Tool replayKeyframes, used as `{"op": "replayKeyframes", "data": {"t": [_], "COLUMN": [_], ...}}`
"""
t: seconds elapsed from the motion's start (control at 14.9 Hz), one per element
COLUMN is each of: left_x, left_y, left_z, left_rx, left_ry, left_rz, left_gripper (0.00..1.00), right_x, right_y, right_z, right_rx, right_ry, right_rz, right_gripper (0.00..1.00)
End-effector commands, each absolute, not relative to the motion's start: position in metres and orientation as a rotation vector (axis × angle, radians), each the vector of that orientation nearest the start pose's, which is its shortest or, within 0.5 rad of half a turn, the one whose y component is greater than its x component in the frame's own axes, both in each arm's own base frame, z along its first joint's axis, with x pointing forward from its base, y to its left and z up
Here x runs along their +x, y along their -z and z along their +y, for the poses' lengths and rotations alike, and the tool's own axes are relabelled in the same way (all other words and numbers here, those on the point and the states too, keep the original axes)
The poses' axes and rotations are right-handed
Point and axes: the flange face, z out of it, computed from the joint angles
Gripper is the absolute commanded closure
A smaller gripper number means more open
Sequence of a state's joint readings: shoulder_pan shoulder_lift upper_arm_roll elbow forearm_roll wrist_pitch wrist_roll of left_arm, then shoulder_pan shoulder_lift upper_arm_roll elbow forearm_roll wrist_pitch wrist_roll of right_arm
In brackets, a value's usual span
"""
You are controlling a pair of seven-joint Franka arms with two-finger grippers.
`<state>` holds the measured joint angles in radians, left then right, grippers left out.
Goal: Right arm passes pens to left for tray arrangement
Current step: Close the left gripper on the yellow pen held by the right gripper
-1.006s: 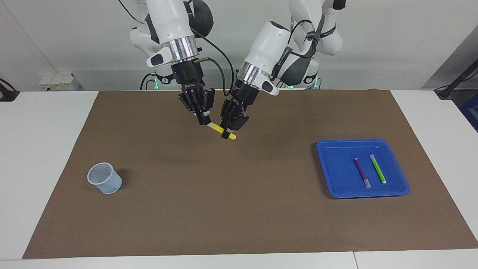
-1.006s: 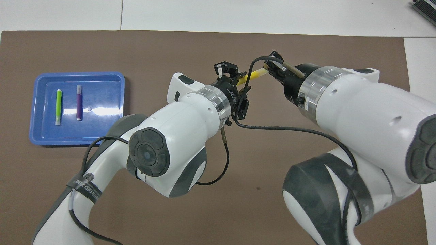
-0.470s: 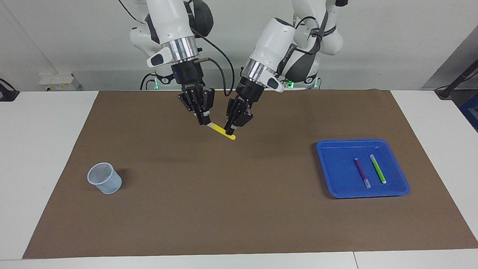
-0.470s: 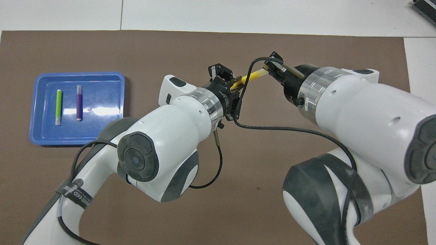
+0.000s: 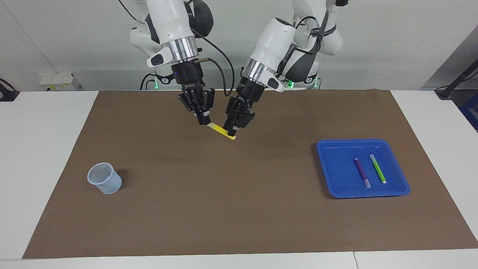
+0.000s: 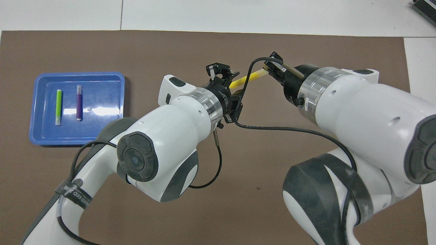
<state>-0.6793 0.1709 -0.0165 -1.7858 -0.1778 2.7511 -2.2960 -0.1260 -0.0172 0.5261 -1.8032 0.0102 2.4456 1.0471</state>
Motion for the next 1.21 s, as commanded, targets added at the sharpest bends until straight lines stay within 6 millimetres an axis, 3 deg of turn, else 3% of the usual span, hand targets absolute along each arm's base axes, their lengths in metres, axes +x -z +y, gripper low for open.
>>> {"op": "replayKeyframes", "data": {"t": [0.0, 1.14], "left_x": [0.506, 0.509], "left_y": [-0.551, -0.539], "left_z": [-0.41, -0.422], "left_rx": [1.526, 1.515], "left_ry": [0.082, 0.097], "left_rz": [1.785, 1.791], "left_gripper": [0.48, 0.5], "right_x": [0.55, 0.549], "right_y": [-0.618, -0.62], "right_z": [0.235, 0.236], "right_rx": [-2.467, -2.47], "right_ry": [0.671, 0.675], "right_rz": [0.861, 0.855], "right_gripper": [1.0, 1.0]}}
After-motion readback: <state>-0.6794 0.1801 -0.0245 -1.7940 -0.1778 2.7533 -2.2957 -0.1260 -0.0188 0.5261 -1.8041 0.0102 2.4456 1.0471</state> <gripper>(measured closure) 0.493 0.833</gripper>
